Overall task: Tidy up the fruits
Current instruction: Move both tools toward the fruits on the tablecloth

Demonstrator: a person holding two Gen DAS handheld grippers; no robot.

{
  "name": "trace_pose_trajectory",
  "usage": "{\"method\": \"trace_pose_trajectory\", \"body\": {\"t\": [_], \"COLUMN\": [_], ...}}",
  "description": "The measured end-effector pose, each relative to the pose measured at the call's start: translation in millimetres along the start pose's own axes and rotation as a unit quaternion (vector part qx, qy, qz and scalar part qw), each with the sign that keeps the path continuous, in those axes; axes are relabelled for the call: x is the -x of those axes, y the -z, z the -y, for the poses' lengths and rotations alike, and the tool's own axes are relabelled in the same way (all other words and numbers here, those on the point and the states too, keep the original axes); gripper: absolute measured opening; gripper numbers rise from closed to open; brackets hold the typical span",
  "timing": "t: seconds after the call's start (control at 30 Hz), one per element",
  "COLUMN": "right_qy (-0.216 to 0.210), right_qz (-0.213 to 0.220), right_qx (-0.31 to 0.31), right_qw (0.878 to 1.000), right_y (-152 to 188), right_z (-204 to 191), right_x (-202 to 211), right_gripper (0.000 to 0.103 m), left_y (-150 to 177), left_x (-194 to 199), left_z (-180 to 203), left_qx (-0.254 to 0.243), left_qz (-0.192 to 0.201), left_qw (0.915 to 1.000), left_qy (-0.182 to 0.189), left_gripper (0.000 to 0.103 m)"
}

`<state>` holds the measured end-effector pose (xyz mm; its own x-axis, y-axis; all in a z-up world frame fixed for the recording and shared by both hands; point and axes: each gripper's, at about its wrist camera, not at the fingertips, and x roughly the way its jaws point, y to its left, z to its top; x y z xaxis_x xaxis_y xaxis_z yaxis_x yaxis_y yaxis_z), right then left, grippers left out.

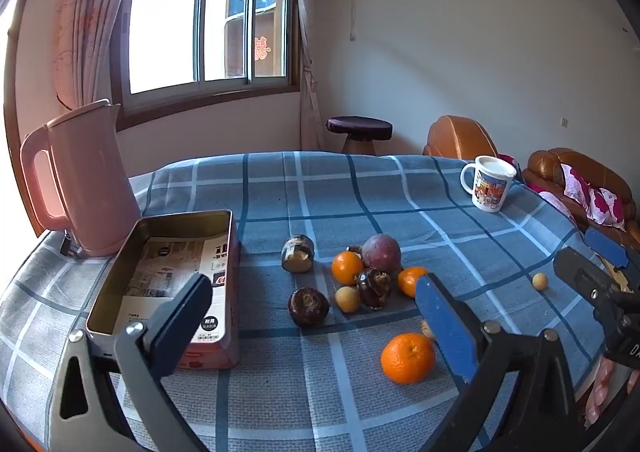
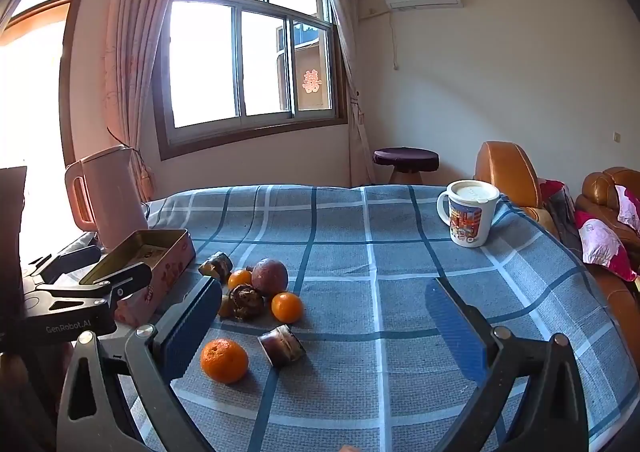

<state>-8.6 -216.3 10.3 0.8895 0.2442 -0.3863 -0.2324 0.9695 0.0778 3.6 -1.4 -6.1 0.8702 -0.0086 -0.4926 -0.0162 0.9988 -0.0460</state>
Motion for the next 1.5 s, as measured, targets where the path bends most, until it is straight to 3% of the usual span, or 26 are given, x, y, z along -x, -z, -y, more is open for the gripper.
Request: {"method": "trace_pose_trajectory", "body": {"t": [1.5], "right_qy": [-0.005], "right_qz": [-0.021], "right_qx": [-0.006], "right_qw": [1.0], "right_y": [14], "right_z": [1], "right_x": [-10], "right_gripper": [0.102], "left_y": [11], "left_x": [-7], "left_z": [-5], "left_qx": [0.0], "left_qz": [-0.005], "left_qw": [1.0], "left_qy": [-0.004], "left_gripper": [0.103]}}
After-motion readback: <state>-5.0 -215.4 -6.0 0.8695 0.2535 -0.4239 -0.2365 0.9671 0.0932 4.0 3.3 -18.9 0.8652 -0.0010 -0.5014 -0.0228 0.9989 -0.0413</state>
